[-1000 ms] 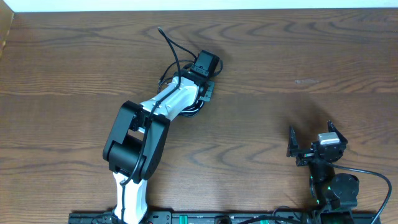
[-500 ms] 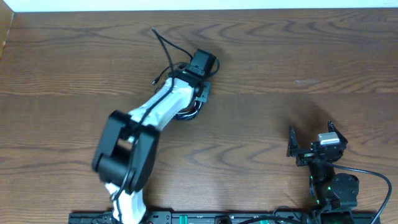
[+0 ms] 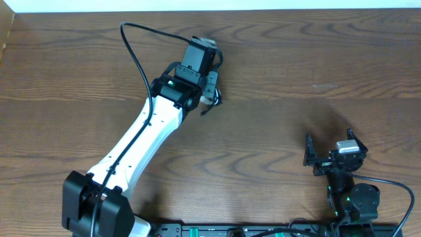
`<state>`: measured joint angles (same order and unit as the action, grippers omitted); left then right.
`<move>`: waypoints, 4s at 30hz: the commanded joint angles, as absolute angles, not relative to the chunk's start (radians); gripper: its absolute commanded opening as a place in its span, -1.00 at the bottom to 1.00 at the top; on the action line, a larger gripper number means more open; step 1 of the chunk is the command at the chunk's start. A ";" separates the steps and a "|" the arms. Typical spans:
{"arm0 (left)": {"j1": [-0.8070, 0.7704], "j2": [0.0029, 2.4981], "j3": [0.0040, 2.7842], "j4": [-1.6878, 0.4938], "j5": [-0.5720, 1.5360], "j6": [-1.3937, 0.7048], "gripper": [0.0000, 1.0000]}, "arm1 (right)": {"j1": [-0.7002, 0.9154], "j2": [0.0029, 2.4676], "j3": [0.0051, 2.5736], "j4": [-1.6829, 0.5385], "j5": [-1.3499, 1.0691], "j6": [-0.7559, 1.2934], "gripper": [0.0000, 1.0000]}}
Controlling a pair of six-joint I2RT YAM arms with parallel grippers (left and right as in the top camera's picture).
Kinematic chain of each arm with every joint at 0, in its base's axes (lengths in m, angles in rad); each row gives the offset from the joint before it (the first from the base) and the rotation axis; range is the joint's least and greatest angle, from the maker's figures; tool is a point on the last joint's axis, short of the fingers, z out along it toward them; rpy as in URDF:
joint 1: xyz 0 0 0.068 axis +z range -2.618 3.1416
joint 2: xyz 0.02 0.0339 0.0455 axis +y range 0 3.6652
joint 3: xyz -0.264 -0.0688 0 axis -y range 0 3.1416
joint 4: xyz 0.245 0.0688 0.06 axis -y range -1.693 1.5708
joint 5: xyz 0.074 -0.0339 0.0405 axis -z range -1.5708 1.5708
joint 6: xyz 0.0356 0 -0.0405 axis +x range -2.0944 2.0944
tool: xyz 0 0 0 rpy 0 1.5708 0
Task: Untangle cables
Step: 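Lift the grasped cable bundle upward with the left gripper, then move the right gripper toward the cable held by the left gripper, then grasp a black cable strand with the right gripper beside the left gripper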
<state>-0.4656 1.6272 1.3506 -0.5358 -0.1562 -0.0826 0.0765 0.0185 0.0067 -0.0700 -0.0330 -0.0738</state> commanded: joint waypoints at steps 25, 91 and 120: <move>-0.417 1.642 1.361 -0.606 0.547 0.270 -0.85 | 0.080 0.112 0.179 0.092 -0.216 0.076 0.98; -0.248 1.644 1.359 -0.664 1.062 0.261 -0.85 | 0.334 1.512 1.117 -0.300 -0.376 0.394 -0.98; -0.248 1.644 1.359 -0.580 0.949 0.129 -0.06 | 0.335 1.525 1.116 -0.175 -0.861 0.343 -0.98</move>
